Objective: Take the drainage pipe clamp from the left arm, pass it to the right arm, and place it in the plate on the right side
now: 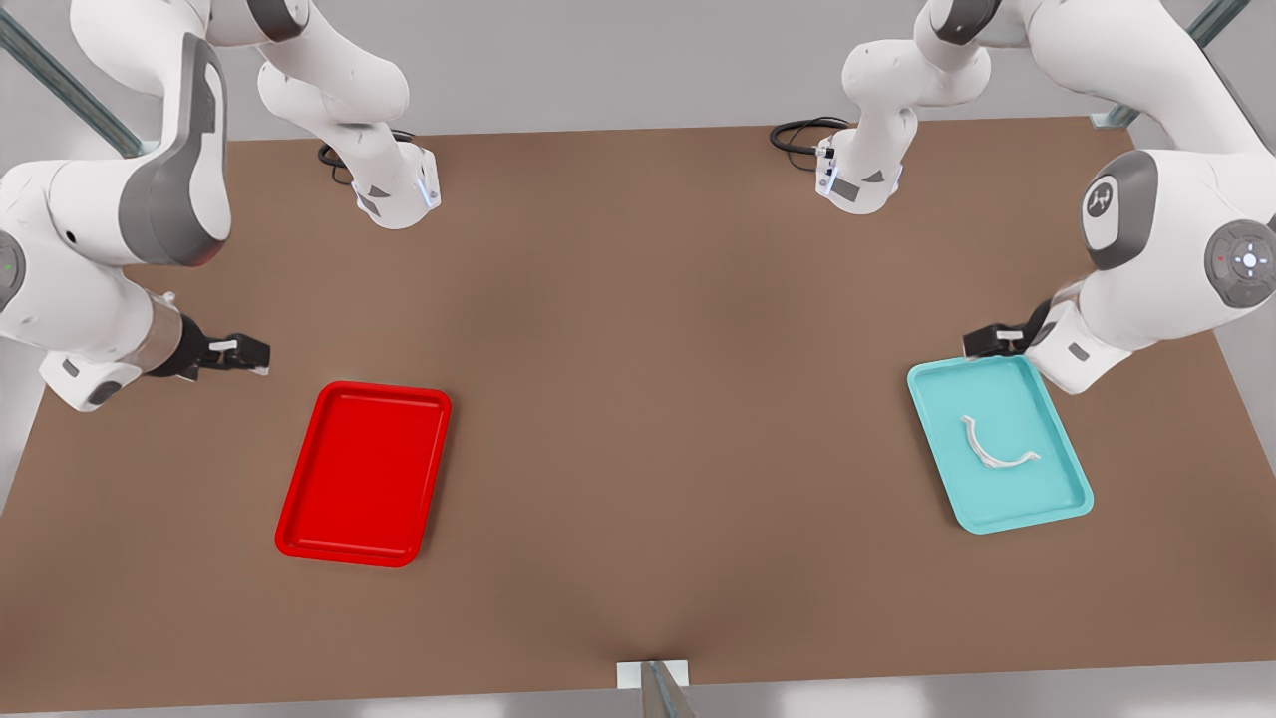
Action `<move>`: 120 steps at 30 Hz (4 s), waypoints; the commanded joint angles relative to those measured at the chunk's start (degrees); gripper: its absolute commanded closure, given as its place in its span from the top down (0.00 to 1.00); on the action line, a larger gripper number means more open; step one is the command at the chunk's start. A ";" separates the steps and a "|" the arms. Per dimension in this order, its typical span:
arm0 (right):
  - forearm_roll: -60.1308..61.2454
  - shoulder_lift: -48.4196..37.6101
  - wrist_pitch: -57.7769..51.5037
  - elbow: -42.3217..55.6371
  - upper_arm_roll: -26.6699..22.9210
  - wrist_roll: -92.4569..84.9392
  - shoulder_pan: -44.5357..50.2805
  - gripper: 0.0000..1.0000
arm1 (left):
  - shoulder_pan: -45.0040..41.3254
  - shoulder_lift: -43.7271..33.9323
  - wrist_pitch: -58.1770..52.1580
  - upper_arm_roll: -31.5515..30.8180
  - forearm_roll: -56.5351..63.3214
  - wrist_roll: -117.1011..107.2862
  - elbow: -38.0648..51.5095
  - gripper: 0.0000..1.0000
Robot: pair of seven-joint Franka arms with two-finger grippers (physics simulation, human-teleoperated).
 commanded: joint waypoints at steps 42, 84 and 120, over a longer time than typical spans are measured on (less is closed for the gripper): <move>0.47 1.25 4.09 -2.82 -0.50 -2.14 -0.74 1.00 | 6.55 22.22 60.76 13.26 3.07 -116.97 -30.40 0.97; 0.56 12.77 18.94 1.66 13.12 -0.39 -0.22 1.00 | -27.38 20.81 40.20 7.37 -21.80 -160.21 -2.62 0.21; 4.96 27.27 41.88 5.00 17.96 21.41 18.06 0.55 | -37.84 26.62 52.68 7.55 -21.53 -182.01 3.53 0.21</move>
